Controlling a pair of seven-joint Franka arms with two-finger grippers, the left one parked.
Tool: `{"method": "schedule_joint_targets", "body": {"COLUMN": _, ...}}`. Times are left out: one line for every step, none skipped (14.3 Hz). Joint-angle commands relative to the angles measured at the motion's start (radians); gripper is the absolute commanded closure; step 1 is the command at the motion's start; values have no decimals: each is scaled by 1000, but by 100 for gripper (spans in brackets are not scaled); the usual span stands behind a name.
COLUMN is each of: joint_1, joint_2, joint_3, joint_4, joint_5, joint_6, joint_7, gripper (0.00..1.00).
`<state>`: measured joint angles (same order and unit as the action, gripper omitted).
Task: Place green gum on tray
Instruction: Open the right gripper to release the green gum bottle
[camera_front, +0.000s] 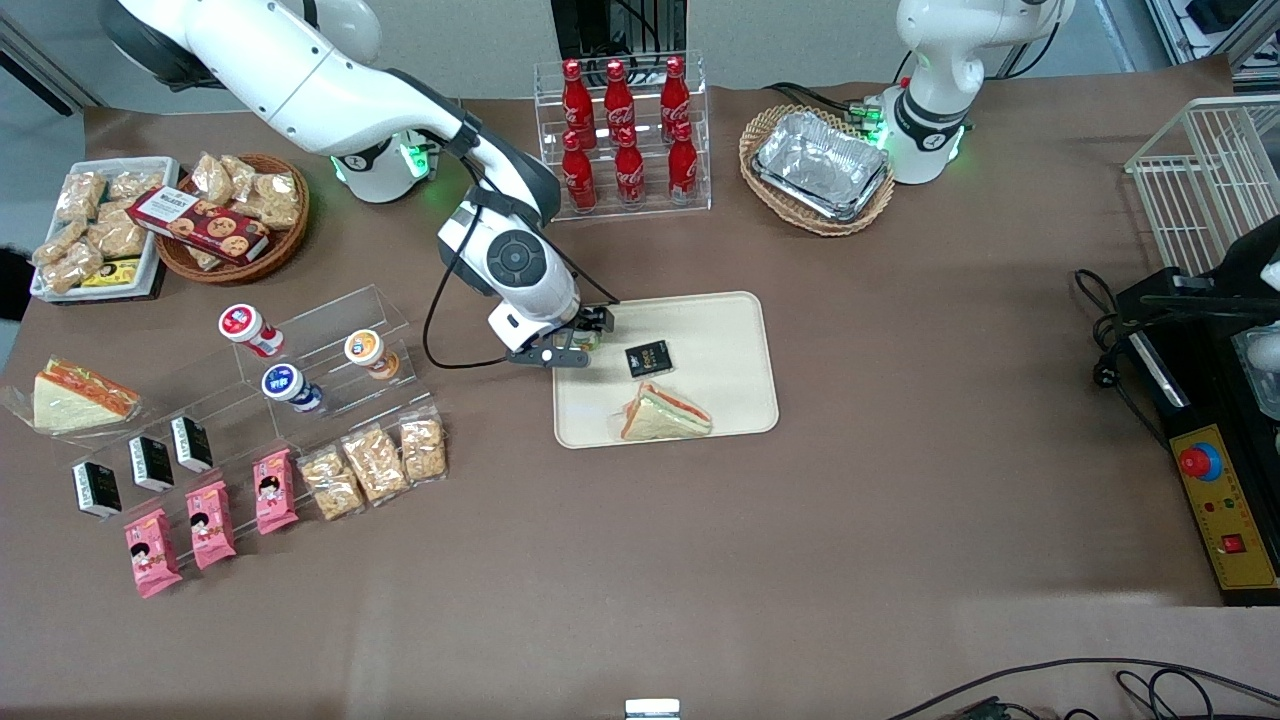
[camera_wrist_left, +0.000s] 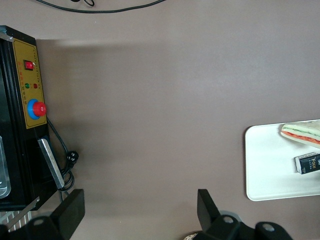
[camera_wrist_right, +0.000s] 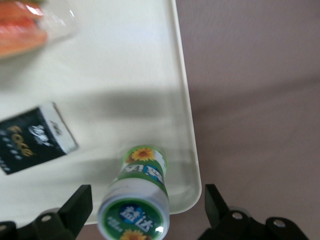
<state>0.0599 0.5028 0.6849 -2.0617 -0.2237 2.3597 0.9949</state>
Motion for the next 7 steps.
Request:
{"method": "schedule_joint_targets", "body": {"joint_1": -43, "joint_2": -195, "joint_3": 13, "joint_4": 27, "joint_5": 1, "joint_6": -144, "joint_7": 8, "gripper": 0}}
{"method": "schedule_joint_targets", "body": {"joint_1": -45, "joint_2": -257, "joint_3": 12, "joint_4": 67, "joint_5": 26, "joint_6": -213, "joint_7": 4, "gripper": 0}}
{"method": "schedule_joint_targets", "body": {"joint_1": -46, "joint_2": -298, "joint_3": 8, "joint_4": 116, "joint_5": 67, "joint_6": -296, "joint_7": -28, "gripper": 0}}
{"method": "schedule_joint_targets", "body": {"joint_1": -57, "joint_2": -323, "joint_3": -1, "joint_4": 189, "joint_5": 126, "joint_6": -395, "joint_7": -85, "gripper": 0}}
{"method": "schedule_joint_targets", "body": {"joint_1": -70, "joint_2": -340, "joint_3": -27, "joint_4": 268, "joint_5": 186, "joint_6": -507, "joint_7": -134, "gripper": 0}}
{"method": "schedule_joint_targets", "body": {"joint_1": -72, "joint_2": -349, "joint_3": -68, "joint_4": 335, "joint_5": 214, "joint_6": -604, "joint_7": -178, "gripper": 0}}
{"method": "schedule_joint_targets", "body": {"joint_1": -71, "joint_2": -363, "joint_3": -117, "joint_4": 389, "joint_5": 219, "joint_6": -675, "joint_7": -224, "gripper": 0}}
